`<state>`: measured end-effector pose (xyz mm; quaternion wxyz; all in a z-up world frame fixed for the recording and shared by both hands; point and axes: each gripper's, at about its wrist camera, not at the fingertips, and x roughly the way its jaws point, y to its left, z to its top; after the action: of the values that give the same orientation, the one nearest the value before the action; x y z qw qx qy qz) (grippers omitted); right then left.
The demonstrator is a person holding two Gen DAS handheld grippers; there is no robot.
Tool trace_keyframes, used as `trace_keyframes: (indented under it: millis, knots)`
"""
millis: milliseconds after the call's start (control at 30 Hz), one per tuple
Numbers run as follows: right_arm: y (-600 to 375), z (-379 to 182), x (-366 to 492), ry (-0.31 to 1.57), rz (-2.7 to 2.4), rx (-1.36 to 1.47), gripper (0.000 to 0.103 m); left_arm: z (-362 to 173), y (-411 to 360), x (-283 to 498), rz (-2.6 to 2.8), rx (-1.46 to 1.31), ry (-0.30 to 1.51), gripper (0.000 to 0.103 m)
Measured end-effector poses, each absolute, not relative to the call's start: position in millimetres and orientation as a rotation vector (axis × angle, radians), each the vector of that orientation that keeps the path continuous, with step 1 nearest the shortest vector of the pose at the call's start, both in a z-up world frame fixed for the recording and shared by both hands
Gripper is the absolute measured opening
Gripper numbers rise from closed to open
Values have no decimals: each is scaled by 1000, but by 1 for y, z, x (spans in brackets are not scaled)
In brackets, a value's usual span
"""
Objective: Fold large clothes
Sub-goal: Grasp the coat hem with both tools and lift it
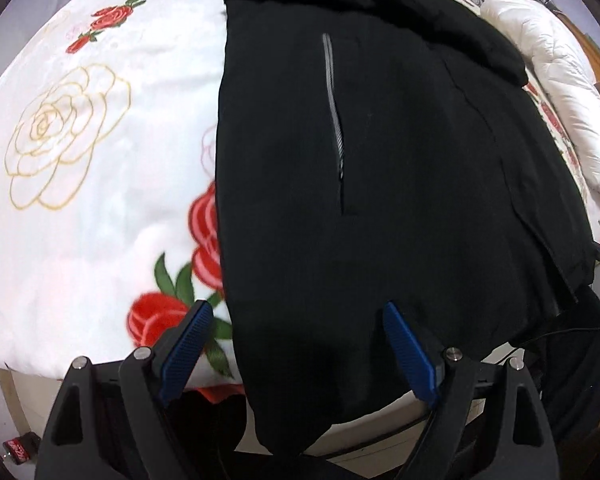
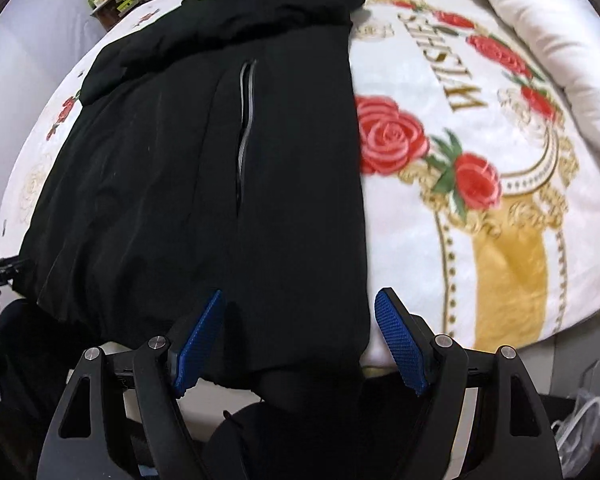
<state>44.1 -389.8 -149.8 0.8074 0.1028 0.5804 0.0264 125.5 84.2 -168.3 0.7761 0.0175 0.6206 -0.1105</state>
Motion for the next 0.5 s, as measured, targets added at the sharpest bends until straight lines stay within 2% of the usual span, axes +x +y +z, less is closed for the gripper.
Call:
trace_keyframes:
  millis: [167, 267, 300, 333, 500]
  knots:
    - [-391, -159, 46, 1279, 84, 256, 77, -177, 92, 128, -210, -29, 1371, 87]
    - [-391, -164, 48, 1318, 91, 265, 77, -179, 90, 129, -222, -34, 1381, 76]
    - [-390, -165, 48, 1321, 95, 276, 77, -178, 90, 130, -229, -39, 1387, 69]
    - [-392, -166, 48, 1326, 103, 300, 76, -179, 89, 130, -234, -42, 1394, 67]
    - [-398, -167, 45, 1334, 116, 348, 64, -181, 93, 131, -225, -59, 1403, 66]
